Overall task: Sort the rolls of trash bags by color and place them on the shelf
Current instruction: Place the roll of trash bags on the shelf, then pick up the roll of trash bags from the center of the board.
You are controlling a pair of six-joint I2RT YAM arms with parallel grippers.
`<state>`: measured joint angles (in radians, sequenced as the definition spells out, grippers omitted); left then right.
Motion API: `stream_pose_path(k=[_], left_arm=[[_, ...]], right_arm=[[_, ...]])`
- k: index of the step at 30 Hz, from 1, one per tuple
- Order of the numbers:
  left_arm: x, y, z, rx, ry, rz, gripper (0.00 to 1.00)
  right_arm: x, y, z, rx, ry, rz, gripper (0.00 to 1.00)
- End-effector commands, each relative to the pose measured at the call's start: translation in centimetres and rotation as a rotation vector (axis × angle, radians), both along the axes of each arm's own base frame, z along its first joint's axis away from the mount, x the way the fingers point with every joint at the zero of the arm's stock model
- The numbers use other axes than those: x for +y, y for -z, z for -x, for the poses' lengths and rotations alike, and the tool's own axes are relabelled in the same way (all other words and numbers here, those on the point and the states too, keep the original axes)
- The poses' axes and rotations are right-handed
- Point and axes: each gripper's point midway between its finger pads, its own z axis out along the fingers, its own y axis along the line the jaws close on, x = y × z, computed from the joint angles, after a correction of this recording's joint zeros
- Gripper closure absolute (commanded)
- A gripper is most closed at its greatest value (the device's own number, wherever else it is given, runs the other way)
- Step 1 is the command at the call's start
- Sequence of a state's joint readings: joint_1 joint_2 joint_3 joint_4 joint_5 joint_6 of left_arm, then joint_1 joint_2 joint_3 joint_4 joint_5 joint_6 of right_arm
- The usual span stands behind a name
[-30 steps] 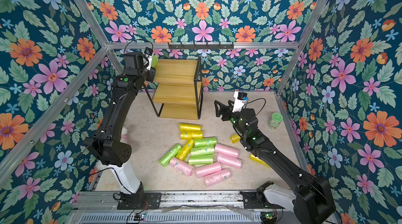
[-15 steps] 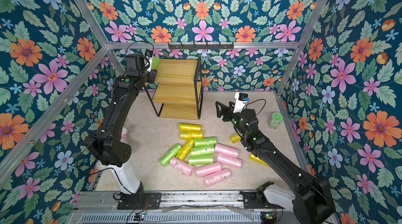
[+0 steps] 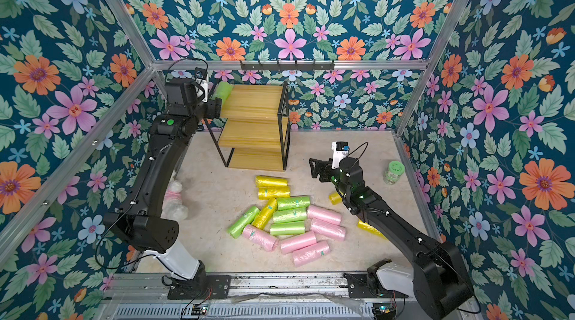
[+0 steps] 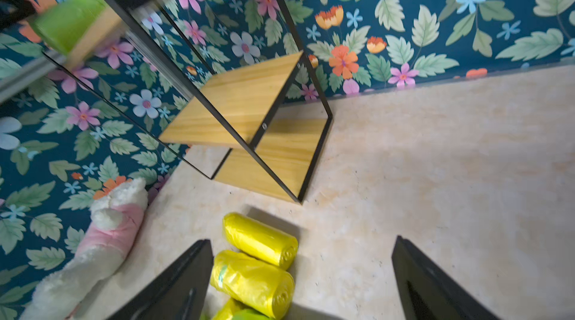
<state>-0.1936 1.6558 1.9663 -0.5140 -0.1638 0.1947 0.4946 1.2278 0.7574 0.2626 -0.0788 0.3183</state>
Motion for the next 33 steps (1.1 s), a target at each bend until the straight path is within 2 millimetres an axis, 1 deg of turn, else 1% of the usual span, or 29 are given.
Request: stream_pose_path(k=[1,4,7,10,13,15,17,21,24,27,28,29,33], left_arm=[[-1.8,-2.0,1.7,-0.085,0.087,0.174,0.16],[-3.2,-3.2,4.3,-0.146,0.186,0.294,0.18],[-4.7,-3.2,7.1,-0.168,0.283,0.412,0.19],[-5.9,-1.8,9.1,-0.157,0.364,0.518,0.21],[-7.2,-0.2,10.7,-0.123,0.429,0.605,0.22],[-7.9,1.0,11.6,-0.098,0.451,0.650,0.22],[-8.3,2.0,12.3,-0.082,0.460,0.688,0.23],[-8.8,4.2,13.4,-0.036,0.467,0.731,0.23],[-9.3,6.5,14.0,0.008,0.470,0.744,0.23],[-9.6,8.7,14.4,0.056,0.468,0.747,0.23],[-9.7,9.2,14.4,0.064,0.464,0.745,0.23],[-9.7,9.8,14.4,0.077,0.458,0.744,0.23],[-9.9,11.5,14.3,0.112,0.451,0.735,0.23]], right_arm=[[0.3,2.6,0.8,0.063,-0.054,0.070,0.06],[1.1,5.0,1.6,0.127,-0.129,0.119,0.08],[2.6,6.5,2.9,0.158,-0.239,0.133,0.09],[4.3,7.6,3.9,0.148,-0.325,0.186,0.09],[6.1,9.1,4.4,0.119,-0.392,0.331,0.10],[6.8,10.5,4.6,0.115,-0.445,0.427,0.10],[7.1,11.4,4.6,0.110,-0.494,0.484,0.11],[7.8,13.5,5.5,0.102,-0.612,0.634,0.12],[8.0,14.6,5.7,0.086,-0.656,0.711,0.12],[8.2,15.7,5.7,0.102,-0.691,0.739,0.13],[8.3,15.6,5.6,0.099,-0.693,0.742,0.14],[8.3,17.1,5.7,0.133,-0.709,0.761,0.14],[8.7,18.4,5.3,0.168,-0.724,0.779,0.19]])
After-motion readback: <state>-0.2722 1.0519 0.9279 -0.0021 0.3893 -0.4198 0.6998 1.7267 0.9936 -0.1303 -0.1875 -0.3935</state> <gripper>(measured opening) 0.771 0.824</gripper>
